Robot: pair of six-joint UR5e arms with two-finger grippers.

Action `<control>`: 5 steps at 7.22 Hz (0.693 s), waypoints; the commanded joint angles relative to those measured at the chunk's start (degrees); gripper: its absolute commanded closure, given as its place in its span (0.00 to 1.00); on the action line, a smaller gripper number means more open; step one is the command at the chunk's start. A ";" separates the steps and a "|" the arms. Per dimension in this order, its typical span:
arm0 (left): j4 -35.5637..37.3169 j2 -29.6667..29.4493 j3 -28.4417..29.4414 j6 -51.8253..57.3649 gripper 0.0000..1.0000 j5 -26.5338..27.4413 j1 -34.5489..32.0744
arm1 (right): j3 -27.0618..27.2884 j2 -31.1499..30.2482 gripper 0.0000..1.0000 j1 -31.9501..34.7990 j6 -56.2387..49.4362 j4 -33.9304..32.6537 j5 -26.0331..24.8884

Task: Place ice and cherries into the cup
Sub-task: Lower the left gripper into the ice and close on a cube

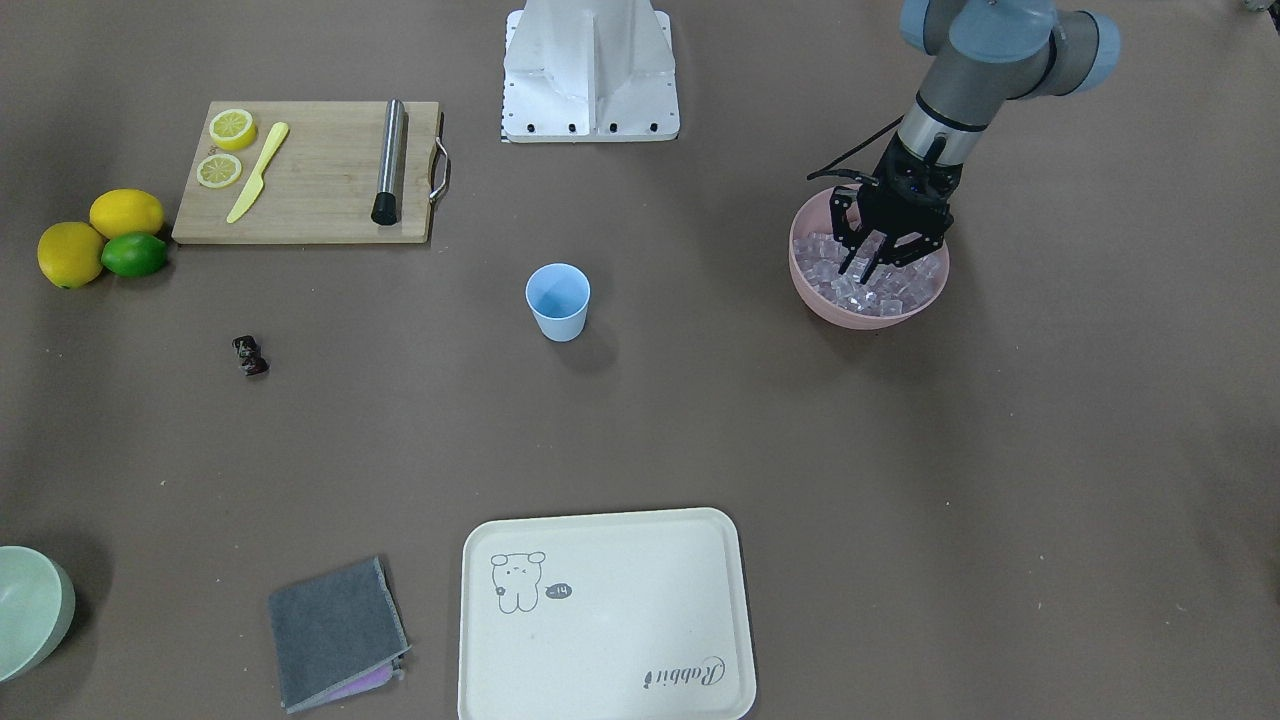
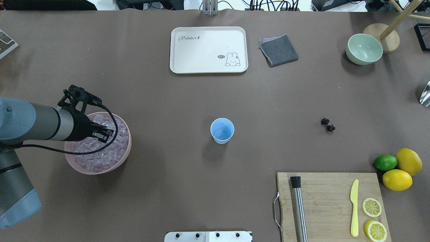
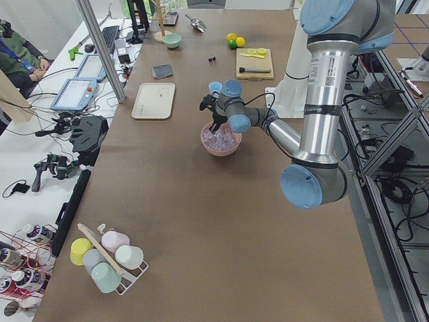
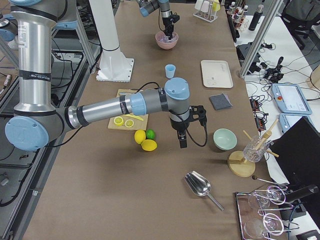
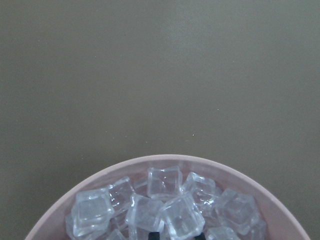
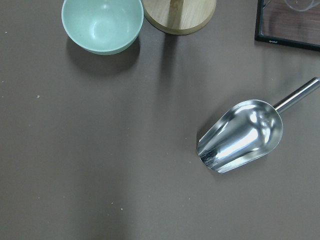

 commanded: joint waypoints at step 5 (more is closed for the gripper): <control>-0.50 -12.25 -0.12 -21.33 1.00 -3.69 -1.22 | 0.09 0.01 0.00 0.00 0.00 0.06 0.00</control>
